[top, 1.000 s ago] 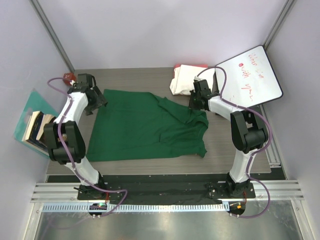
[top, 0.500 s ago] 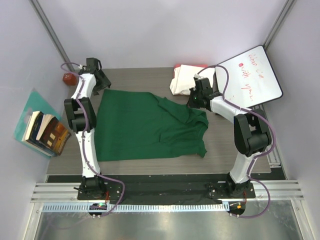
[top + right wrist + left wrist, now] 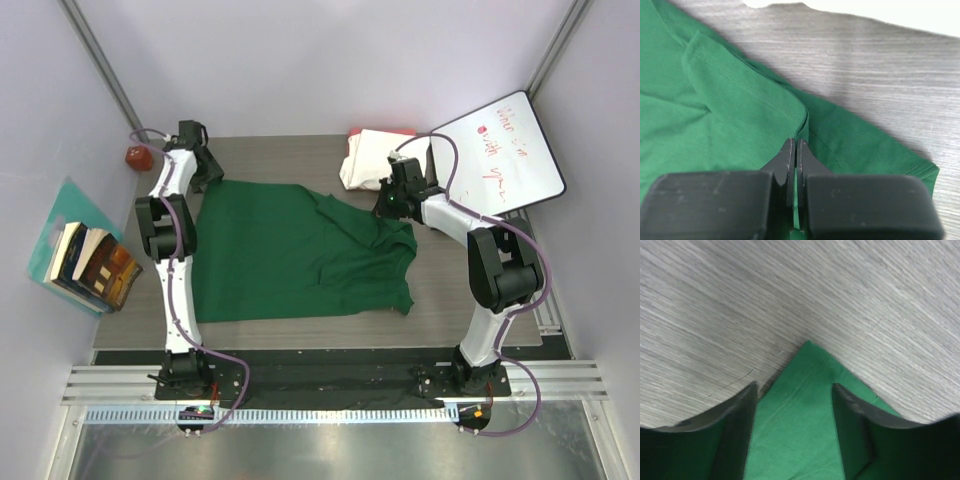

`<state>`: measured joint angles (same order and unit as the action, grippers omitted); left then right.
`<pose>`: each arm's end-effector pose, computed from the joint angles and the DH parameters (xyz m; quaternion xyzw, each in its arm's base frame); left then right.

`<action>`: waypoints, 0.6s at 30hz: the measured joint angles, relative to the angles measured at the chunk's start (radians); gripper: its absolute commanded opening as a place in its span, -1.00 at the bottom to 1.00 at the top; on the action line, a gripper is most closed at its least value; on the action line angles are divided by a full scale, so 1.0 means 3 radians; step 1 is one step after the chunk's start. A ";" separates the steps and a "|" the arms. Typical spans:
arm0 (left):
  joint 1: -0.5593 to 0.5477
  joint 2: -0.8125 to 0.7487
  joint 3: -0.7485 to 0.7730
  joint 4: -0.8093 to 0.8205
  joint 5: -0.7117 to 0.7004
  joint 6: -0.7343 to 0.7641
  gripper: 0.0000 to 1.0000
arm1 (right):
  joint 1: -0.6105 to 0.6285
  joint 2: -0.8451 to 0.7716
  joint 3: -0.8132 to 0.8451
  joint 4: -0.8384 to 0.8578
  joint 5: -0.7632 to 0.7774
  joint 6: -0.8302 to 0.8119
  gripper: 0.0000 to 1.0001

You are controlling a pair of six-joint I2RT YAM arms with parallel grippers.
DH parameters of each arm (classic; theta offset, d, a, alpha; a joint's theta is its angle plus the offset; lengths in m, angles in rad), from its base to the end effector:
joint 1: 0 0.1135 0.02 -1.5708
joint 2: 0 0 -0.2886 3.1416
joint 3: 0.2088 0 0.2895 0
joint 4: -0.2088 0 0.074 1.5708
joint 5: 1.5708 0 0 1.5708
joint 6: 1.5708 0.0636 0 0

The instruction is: Fold and stack the t-shirts

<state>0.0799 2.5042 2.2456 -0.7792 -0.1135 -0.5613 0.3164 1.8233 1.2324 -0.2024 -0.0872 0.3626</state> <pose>0.6083 0.0559 0.1527 -0.3177 0.9094 -0.0095 0.2684 0.4327 0.1475 0.1871 0.0048 0.9246 0.1641 0.3436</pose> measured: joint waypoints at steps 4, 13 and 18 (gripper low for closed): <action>-0.0029 0.0080 0.0120 -0.0004 -0.0052 0.0056 -0.10 | -0.0015 0.0000 -0.0046 -0.0001 -0.0025 0.0011 -0.98; -0.0111 0.0425 0.0696 -0.0160 -0.0128 0.0118 -1.00 | -0.0034 0.0000 -0.0052 0.0003 -0.0117 0.0036 -0.98; -0.0121 0.0309 0.0484 -0.0083 -0.0149 0.0130 -1.00 | -0.0038 0.0000 -0.0052 0.0003 -0.0156 0.0053 -0.98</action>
<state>0.0437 2.5969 2.3909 -0.8040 -0.1581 -0.5224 0.3050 1.8233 1.2167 -0.2016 -0.1341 0.3786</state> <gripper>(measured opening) 0.006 0.029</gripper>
